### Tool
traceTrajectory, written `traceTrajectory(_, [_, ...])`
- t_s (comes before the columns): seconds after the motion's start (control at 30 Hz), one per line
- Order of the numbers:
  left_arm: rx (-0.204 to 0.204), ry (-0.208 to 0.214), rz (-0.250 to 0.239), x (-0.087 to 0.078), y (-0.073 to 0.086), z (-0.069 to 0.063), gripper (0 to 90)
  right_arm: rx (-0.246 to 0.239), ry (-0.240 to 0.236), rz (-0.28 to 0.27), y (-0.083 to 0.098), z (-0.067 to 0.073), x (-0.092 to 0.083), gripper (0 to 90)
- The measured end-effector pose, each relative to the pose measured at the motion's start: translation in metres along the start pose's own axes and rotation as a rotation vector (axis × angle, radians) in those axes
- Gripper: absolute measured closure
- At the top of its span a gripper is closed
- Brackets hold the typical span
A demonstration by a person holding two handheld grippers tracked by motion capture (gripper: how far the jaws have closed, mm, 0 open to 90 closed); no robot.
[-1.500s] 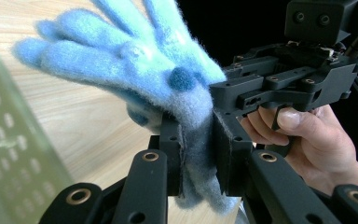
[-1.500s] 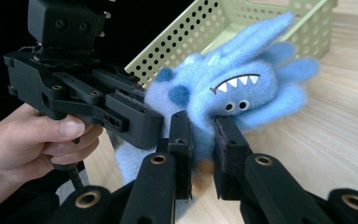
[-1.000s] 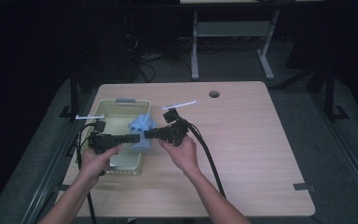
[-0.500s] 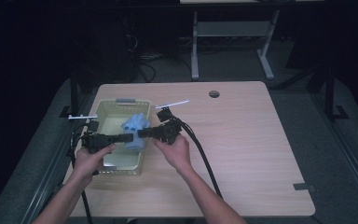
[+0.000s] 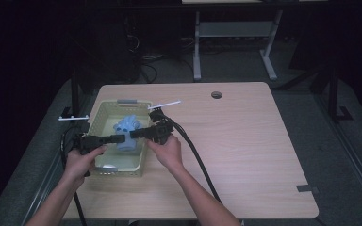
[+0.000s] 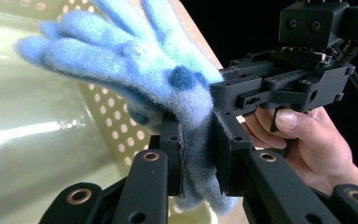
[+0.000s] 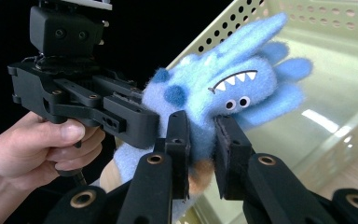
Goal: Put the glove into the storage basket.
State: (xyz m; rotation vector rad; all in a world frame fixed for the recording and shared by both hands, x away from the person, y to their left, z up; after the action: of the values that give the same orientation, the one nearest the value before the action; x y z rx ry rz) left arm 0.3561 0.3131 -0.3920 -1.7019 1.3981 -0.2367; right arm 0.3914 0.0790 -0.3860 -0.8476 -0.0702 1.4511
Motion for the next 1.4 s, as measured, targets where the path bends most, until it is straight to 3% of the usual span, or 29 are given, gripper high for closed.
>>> traceTrajectory(0.57, [-0.034,-0.03,0.013,-0.01,0.007,0.015,75.8,0.023,0.002,0.028,-0.002,-0.004,0.021,75.7])
traceTrajectory(0.8, [-0.043,-0.061,0.023,-0.011,0.007,0.017,76.1,0.027,0.015,0.037,-0.003,-0.007,0.027,73.9])
traceTrajectory(1.03, [-0.017,-0.14,0.089,-0.007,0.007,0.021,76.5,0.019,0.063,0.054,-0.003,-0.014,0.023,71.2])
traceTrajectory(1.2, [-0.012,-0.189,0.138,-0.002,0.008,0.026,76.8,0.021,0.064,0.045,-0.001,-0.017,0.016,71.2])
traceTrajectory(1.4, [0.009,-0.282,0.23,0.004,0.009,0.031,76.9,0.014,0.058,0.032,0.001,-0.017,0.005,71.2])
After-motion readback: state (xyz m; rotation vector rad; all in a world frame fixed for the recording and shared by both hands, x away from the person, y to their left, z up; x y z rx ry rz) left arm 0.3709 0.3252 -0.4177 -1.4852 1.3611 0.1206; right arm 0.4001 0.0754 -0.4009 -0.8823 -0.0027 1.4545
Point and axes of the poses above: each handheld gripper's, and its own axes: x roughly forward along the jaws, y roughly out of its underside, z roughly to its left, the point moved 2 cm from there along x, roughly forward along the jaws, and after that the axes turned 10 degrees about x, right-handed, at the moved point
